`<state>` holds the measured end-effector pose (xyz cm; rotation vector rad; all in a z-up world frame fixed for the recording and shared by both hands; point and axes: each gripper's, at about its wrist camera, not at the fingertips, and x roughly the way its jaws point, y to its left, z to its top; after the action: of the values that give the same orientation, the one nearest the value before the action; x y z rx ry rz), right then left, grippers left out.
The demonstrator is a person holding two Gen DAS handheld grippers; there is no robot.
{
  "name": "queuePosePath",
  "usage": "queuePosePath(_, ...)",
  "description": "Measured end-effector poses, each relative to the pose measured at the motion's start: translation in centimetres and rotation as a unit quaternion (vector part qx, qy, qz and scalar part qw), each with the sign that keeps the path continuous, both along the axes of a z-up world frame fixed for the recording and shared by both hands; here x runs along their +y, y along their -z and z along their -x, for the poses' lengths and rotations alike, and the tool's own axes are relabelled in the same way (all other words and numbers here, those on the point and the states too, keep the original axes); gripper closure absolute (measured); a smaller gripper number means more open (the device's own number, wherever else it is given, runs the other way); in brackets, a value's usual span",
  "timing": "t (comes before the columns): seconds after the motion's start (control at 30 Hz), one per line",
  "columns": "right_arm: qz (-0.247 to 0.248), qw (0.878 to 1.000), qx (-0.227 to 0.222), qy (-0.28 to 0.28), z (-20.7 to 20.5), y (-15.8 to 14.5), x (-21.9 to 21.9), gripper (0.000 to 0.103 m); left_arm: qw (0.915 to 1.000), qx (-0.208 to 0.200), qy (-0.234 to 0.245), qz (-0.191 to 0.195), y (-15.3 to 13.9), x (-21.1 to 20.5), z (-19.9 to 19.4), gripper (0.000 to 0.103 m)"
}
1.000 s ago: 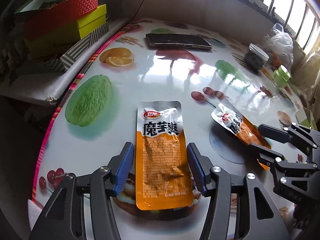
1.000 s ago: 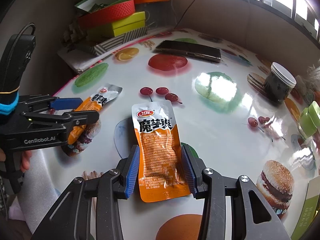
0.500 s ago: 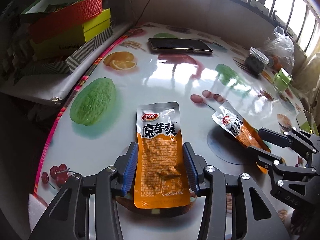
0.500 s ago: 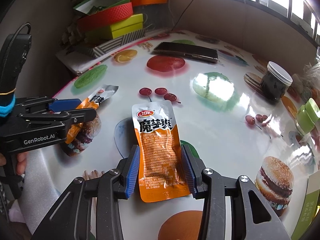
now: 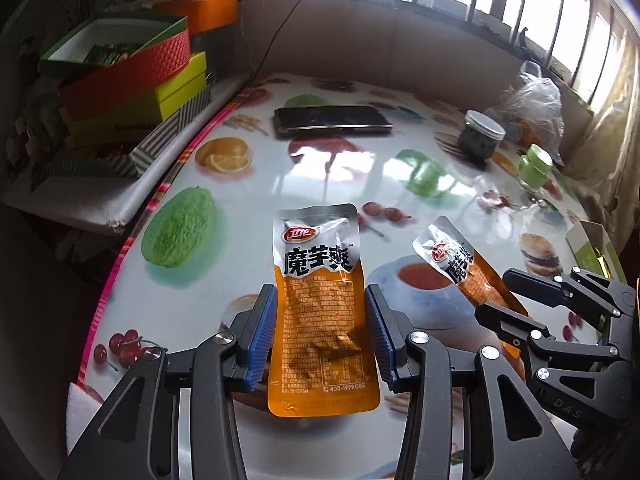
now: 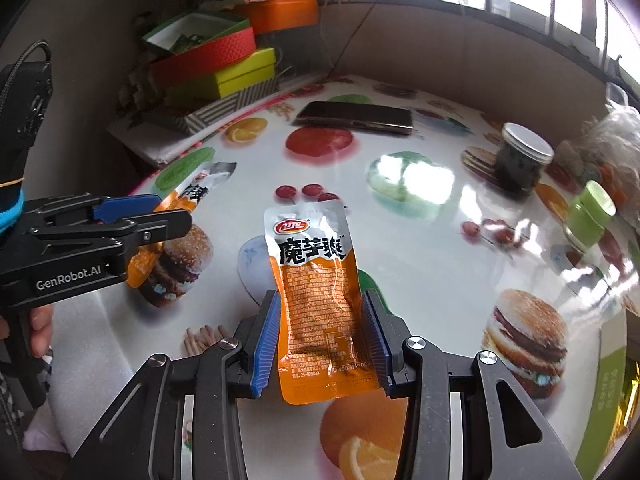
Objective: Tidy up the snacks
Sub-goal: 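Lift both held orange packets off the table with both tools, then carry both held orange packets over the green box with both tools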
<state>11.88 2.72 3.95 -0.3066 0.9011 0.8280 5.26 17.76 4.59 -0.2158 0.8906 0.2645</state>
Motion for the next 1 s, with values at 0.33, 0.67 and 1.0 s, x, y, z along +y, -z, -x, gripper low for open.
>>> queuePosePath(0.33, -0.005, 0.999, -0.005, 0.042, 0.6, -1.3, -4.0, 0.063, 0.9991, -0.014, 0.039, 0.002, -1.3, -3.4, -0.6, 0.058)
queuePosePath(0.67, -0.007, 0.996, -0.015, 0.082, 1.1, -2.3, -7.8, 0.063, 0.9967, -0.019, 0.079, 0.001, -2.1, -7.2, -1.6, 0.058)
queuePosePath(1.0, -0.005, 0.991, -0.016, 0.129, 1.5, -2.9, -11.8, 0.063, 0.9925, -0.022, 0.120, 0.007, -2.6, -10.9, -3.0, 0.058)
